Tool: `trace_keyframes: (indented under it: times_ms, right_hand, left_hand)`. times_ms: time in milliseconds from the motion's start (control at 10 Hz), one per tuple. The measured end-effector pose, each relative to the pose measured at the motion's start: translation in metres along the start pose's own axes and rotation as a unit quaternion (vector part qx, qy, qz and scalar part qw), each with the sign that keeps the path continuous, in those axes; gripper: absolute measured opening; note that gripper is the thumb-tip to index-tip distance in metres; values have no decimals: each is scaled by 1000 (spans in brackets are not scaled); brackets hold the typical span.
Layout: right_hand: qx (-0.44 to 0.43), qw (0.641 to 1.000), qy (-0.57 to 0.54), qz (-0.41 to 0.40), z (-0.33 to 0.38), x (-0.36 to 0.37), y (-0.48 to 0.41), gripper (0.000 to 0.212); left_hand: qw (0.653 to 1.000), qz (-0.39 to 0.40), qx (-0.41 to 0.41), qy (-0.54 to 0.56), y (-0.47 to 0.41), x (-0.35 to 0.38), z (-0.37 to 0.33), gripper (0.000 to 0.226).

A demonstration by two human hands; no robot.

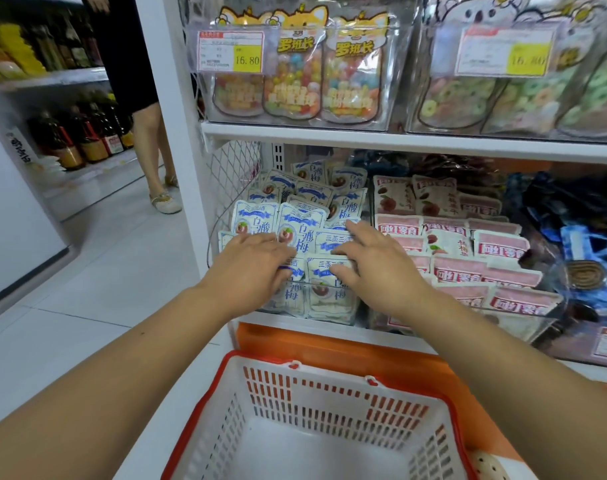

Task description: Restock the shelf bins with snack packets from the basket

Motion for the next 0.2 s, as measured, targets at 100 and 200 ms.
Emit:
trace_keyframes:
  times_ms: [100, 200]
  right_hand:
    - [41, 994, -100, -2, -15, -21, 17, 51]
    - [88, 986, -140, 29, -30, -38, 34, 52]
  left_hand:
    - [999, 17, -10, 31, -4, -11, -5, 52]
    - [996, 44, -21, 79, -7, -22, -13, 57]
Point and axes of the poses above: each hand's wrist, its own y-axis away from the middle knuckle, its own x-axis out of the palm, z = x × y, the point moved 9 cm from there along -y, towards the middle knuckle
